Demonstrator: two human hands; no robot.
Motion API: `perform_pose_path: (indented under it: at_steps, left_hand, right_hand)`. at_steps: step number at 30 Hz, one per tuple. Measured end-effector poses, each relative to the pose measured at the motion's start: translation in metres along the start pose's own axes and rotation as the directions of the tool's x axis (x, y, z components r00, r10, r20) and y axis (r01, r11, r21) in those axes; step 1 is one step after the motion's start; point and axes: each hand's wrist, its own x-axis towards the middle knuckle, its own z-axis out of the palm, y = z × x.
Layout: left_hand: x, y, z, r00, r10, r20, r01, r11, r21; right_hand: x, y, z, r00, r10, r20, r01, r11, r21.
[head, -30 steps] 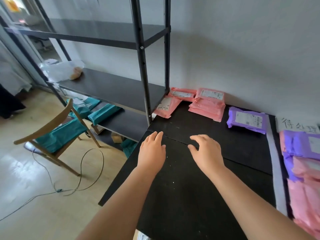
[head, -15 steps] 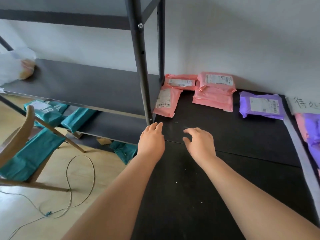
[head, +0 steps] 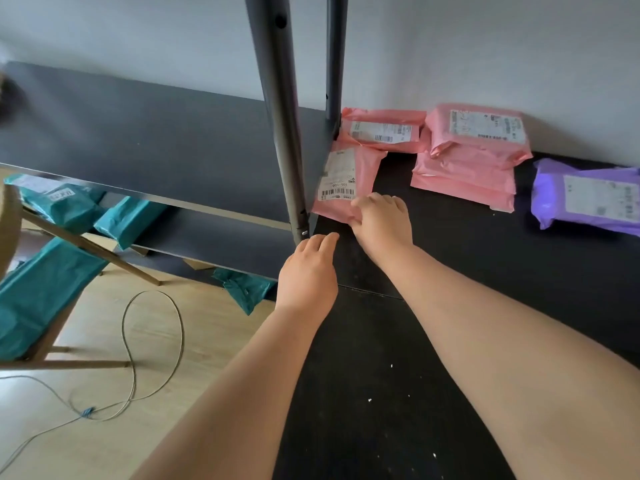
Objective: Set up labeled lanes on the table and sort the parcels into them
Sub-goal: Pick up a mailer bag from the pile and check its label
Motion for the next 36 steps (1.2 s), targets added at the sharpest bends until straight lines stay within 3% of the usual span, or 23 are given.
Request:
perform_pose_path:
  at_steps: [8,17,21,25,31,36]
  left_hand:
    - [0.018,-0.005,0.0,0.999,-0.029,-0.022,0.029,1.0,-0.004]
    - [0.015,0.003,-0.001,0.996,-0.092,-0.017,0.092,0.995,-0.038]
    - [0.004,0.017,0.0,0.992,-0.122,-0.027,0.119,0.988,-0.103]
    - [-0.014,0.035,0.006,0.988,-0.152,-0.03,0.144,0.973,-0.178]
    - [-0.047,0.061,0.027,0.998,-0.07,0.001,0.069,0.984,-0.164]
    - [-0.058,0.075,0.043,0.982,0.056,0.178,-0.058,0.998,0.006]
  right_hand:
    - [0.023,0.0,0.014,0.997,-0.012,0.075,0.021,0.992,-0.122]
    - [0.0,0.023,-0.002,1.0,0.006,0.025,-0.006,1.0,-0.007]
    - [-0.036,0.034,-0.018,1.0,0.024,0.001,-0.024,0.993,0.112]
    - [-0.085,0.046,-0.029,1.0,0.023,0.002,-0.023,0.993,0.113]
    - [-0.16,0.076,-0.026,0.999,0.037,0.028,-0.041,0.987,0.158]
    - [-0.191,0.1,-0.025,0.987,0.109,0.118,-0.13,0.974,0.184]
